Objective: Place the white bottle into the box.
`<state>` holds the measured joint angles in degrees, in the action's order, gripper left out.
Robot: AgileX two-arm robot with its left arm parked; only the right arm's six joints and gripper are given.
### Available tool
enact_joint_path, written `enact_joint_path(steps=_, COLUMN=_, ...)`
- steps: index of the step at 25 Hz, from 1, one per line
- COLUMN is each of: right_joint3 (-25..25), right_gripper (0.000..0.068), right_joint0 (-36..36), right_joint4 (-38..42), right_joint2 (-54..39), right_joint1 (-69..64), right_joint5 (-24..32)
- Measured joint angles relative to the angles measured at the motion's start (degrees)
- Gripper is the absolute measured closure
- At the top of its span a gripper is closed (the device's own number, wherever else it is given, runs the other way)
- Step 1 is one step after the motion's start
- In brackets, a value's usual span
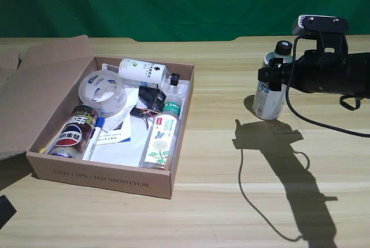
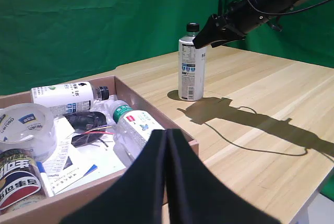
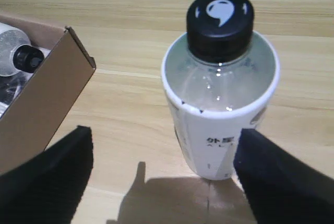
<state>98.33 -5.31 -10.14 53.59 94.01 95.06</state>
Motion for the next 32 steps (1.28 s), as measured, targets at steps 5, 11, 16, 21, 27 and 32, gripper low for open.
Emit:
enact_joint_path(steps=5, right_joint3=0.47, right_gripper=0.0004, right_joint0=0.0, right_joint4=2.17, right_joint2=2.1, right_joint1=0.0, right_joint5=0.0)
enact_joint_path(steps=11, right_joint3=0.9, right_gripper=0.0004, right_joint0=0.0, right_joint4=4.91, right_joint2=5.0, right_joint1=1.82, right_joint5=0.0)
enact_joint_path(steps=16, right_joint3=0.98, right_gripper=0.0005, right_joint0=0.0, right_joint4=4.84, right_joint2=6.32, right_joint1=4.75, right_joint5=0.0)
enact_joint_path(steps=21, right_joint3=1.04, right_gripper=0.0006, right_joint0=0.0, right_joint4=4.84, right_joint2=8.43, right_joint1=8.22, right_joint5=0.0)
enact_joint_path(steps=27, right_joint3=1.04, right_gripper=0.0029, right_joint0=0.0, right_joint4=3.81, right_joint2=11.01, right_joint1=13.36, right_joint5=0.0)
enact_joint_path(steps=32, right_joint3=1.04, right_gripper=0.0115, right_joint0=0.0, right_joint4=3.7, right_joint2=11.74, right_joint1=13.9, right_joint5=0.67)
